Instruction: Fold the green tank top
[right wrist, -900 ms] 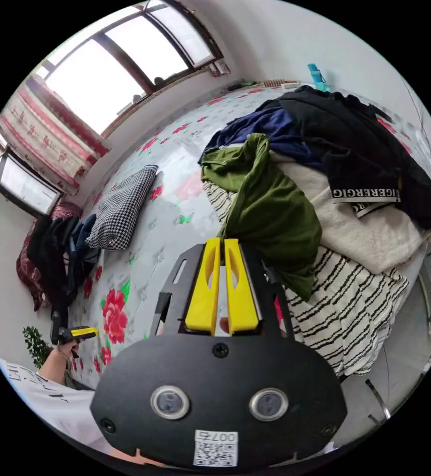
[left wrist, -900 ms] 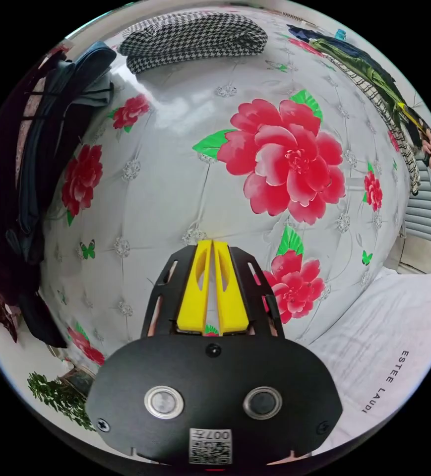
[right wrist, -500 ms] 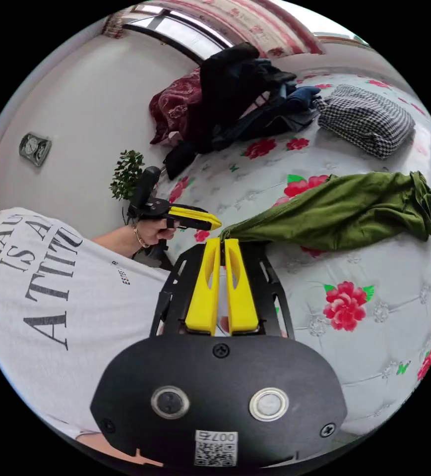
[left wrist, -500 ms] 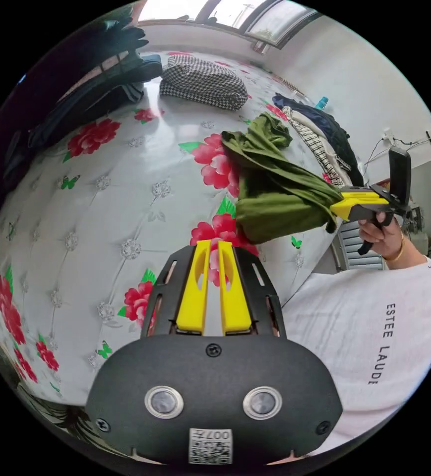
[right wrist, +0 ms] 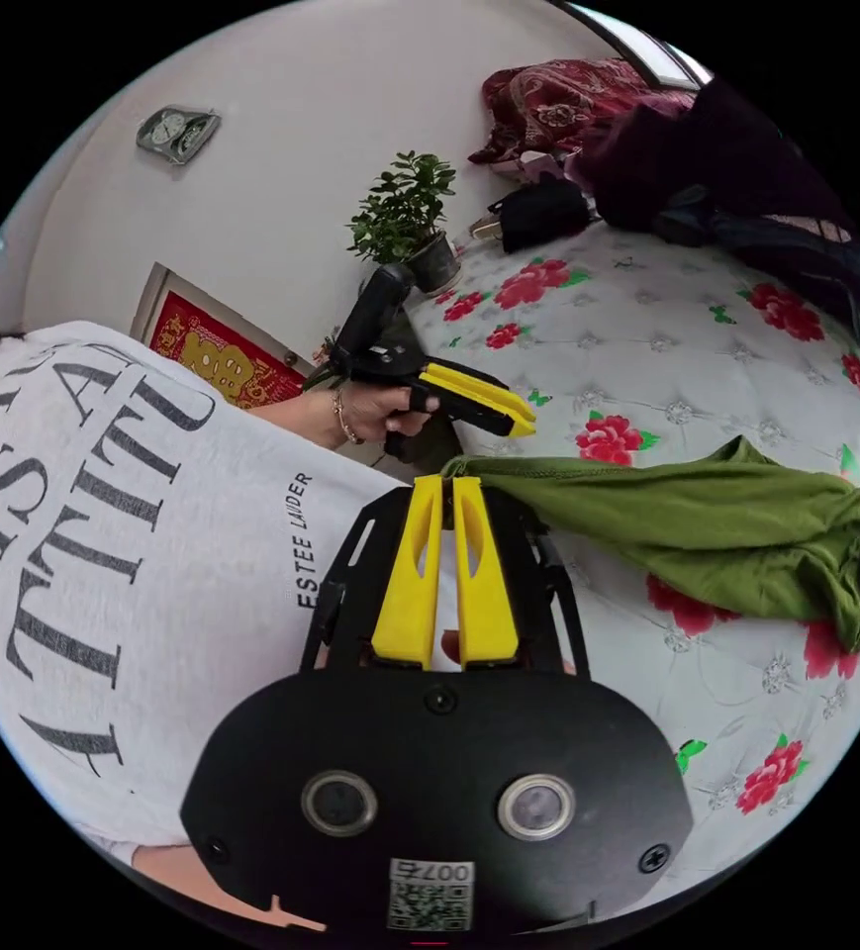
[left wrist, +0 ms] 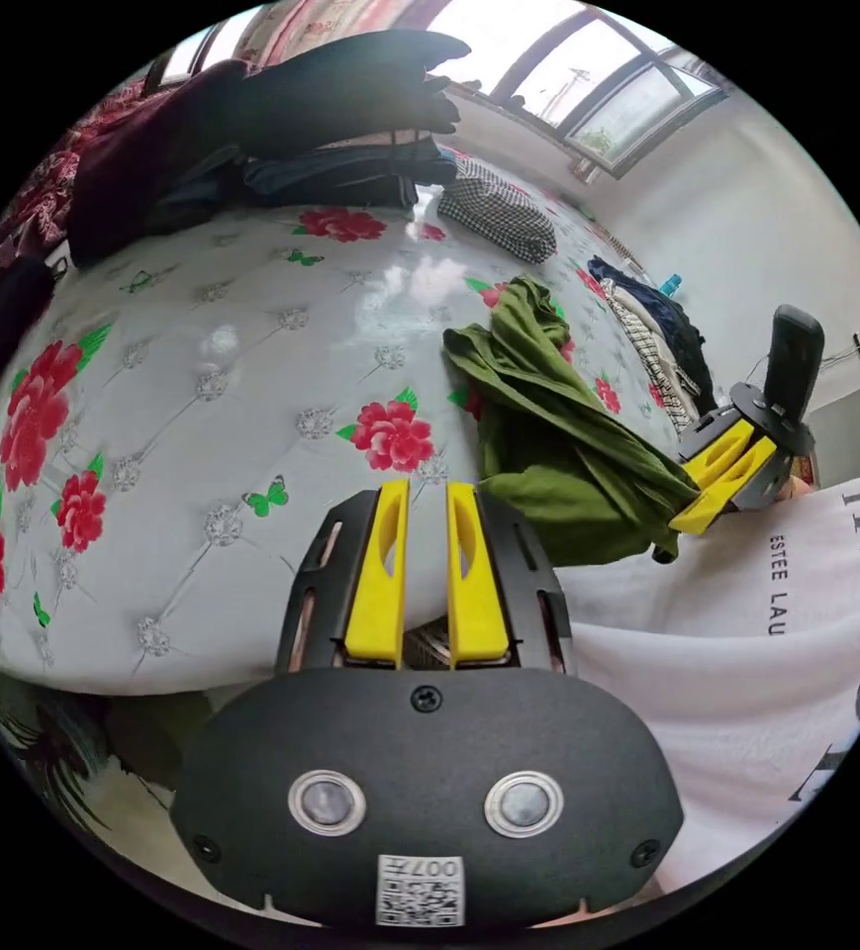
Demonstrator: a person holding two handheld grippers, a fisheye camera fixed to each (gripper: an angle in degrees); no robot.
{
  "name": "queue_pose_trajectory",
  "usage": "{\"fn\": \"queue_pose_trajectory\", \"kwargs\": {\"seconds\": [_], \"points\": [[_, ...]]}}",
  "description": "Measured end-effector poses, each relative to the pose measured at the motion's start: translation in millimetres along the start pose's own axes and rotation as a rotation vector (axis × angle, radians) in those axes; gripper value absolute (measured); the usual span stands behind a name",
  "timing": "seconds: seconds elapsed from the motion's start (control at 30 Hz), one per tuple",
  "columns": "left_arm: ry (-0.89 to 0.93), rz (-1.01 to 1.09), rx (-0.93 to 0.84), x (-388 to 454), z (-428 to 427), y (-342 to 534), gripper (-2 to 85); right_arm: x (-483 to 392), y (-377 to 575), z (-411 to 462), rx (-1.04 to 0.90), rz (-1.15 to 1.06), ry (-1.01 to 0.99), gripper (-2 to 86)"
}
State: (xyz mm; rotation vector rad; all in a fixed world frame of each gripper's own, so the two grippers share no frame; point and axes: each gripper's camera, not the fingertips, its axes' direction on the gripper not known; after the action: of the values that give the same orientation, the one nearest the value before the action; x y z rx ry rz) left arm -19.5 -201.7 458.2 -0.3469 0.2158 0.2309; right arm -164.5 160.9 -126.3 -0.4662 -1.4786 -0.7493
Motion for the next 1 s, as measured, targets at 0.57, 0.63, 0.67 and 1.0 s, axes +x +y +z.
{"fn": "queue_pose_trajectory", "kwargs": {"seconds": [0.57, 0.63, 0.67, 1.0], "points": [[0.017, -0.022, -0.015, 2.4, 29.0, 9.4, 9.1, 204.7, -1.5, -174.1, 0.233, 0.469, 0.505, 7.6], [-0.012, -0.042, -0.009, 0.8, 34.4, -4.4, 9.2, 234.5, -17.3, -180.7, 0.23, 0.481, 0.53, 7.9], [-0.002, -0.048, -0.017, 2.3, 42.0, -15.9, 9.2, 255.1, -27.0, -179.1, 0.212, 0.497, 0.539, 7.8], [-0.079, -0.017, -0.141, 38.9, 95.0, -33.8, -0.7, 229.2, 2.4, -243.2, 0.31, 0.374, 0.499, 0.1]]}}
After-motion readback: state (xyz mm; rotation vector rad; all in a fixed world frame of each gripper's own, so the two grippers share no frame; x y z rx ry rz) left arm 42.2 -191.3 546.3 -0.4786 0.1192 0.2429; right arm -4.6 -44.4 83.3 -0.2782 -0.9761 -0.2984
